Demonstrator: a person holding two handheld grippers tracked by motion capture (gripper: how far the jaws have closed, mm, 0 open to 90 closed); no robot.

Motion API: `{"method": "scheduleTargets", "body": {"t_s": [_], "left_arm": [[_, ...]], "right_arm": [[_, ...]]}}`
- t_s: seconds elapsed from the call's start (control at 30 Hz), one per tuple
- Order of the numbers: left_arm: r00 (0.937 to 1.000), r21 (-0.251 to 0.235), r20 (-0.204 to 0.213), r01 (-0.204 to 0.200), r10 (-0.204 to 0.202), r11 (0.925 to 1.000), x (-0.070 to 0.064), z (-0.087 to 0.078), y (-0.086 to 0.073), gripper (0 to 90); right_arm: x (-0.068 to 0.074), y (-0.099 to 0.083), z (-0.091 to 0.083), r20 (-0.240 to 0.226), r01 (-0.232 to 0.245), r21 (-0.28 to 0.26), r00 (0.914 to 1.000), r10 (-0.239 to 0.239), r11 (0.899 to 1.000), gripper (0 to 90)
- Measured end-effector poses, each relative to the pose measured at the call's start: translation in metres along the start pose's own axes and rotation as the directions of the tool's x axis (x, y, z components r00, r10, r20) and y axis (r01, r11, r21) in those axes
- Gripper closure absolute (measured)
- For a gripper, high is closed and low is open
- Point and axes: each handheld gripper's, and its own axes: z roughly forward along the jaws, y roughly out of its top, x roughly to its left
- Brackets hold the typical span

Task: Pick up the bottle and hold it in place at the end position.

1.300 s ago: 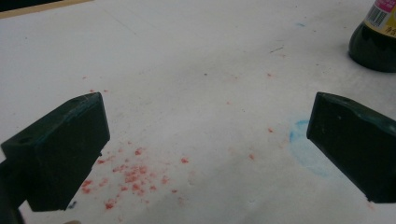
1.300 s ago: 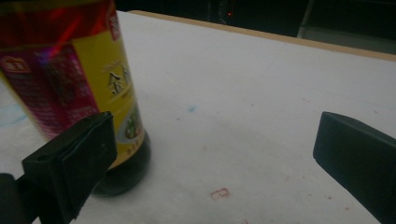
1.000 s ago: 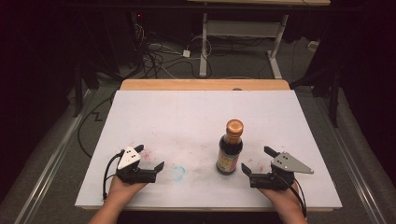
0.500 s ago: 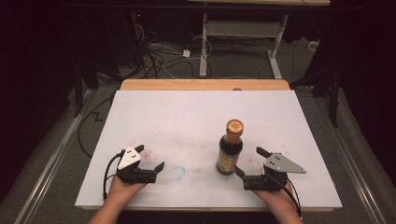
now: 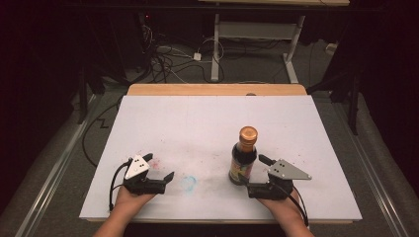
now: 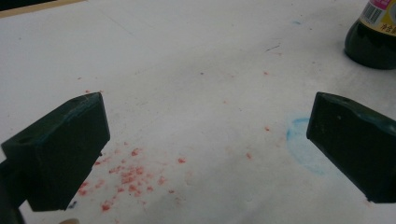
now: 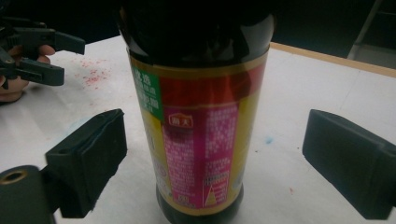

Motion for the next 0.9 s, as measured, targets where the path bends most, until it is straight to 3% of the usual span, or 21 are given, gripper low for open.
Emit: {"method": "scheduleTargets", "body": {"t_s": [0.3,0.33,0.47,0.7,0.9], "left_arm": [[1.0000,0.001,-0.001,0.001,-0.001,1.0000,0.000,0.000,0.000,0.0],[1.0000,0.000,-0.001,0.001,-0.001,1.0000,0.000,0.000,0.000,0.0],[1.0000,-0.001,-0.001,0.003,-0.003,1.0000,0.000,0.000,0.000,0.0],[1.0000,-0.002,0.003,0.005,-0.005,1.0000,0.000,0.000,0.000,0.0],[1.0000,-0.001,0.008,0.000,0.000,1.0000,0.000,-0.001,0.000,0.0]], "right_arm": [[0.002,0.003,0.014,-0.022,-0.001,0.014,0.9998,0.001,1.000,20.7],[0.004,0.004,0.015,-0.026,-0.017,0.018,0.9995,0.018,1.000,22.0],[0.004,0.007,0.019,-0.021,0.009,0.019,0.9997,-0.009,1.000,29.3],[0.005,0.014,0.021,-0.016,0.024,0.056,0.9996,-0.023,0.998,31.6],[0.006,0.025,0.034,-0.013,0.030,0.062,0.9995,-0.029,0.998,31.7]]}}
